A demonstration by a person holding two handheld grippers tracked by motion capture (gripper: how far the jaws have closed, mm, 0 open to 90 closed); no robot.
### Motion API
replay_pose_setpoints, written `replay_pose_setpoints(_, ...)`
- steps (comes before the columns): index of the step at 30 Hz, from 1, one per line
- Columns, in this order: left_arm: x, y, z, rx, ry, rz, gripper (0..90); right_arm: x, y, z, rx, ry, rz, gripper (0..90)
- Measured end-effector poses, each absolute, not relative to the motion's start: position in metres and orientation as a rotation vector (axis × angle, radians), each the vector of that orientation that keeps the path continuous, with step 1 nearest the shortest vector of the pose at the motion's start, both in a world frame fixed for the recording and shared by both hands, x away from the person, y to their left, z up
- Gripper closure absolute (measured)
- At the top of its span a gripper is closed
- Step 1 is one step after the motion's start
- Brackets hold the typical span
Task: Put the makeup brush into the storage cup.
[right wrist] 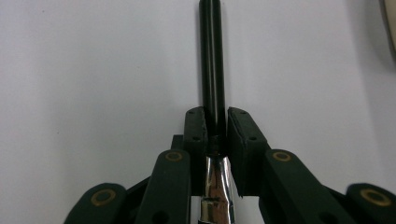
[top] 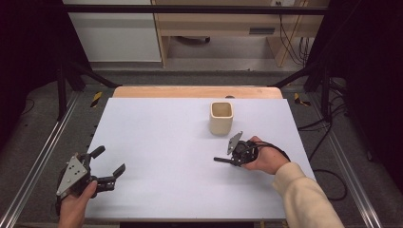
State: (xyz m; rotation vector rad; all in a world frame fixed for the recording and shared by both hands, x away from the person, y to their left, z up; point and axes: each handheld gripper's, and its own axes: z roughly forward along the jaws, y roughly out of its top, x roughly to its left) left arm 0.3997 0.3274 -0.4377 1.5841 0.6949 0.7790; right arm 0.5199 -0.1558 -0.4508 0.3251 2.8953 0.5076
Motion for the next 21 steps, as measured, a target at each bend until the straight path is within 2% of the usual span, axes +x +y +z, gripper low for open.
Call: replay_pose_setpoints(21, 0.395, 0.313, -0.43, 1.647, 0.655, 0.839, 4.5, 0.51, -0.152, -0.435, 0.403, 2.884, 0.558, 78.7)
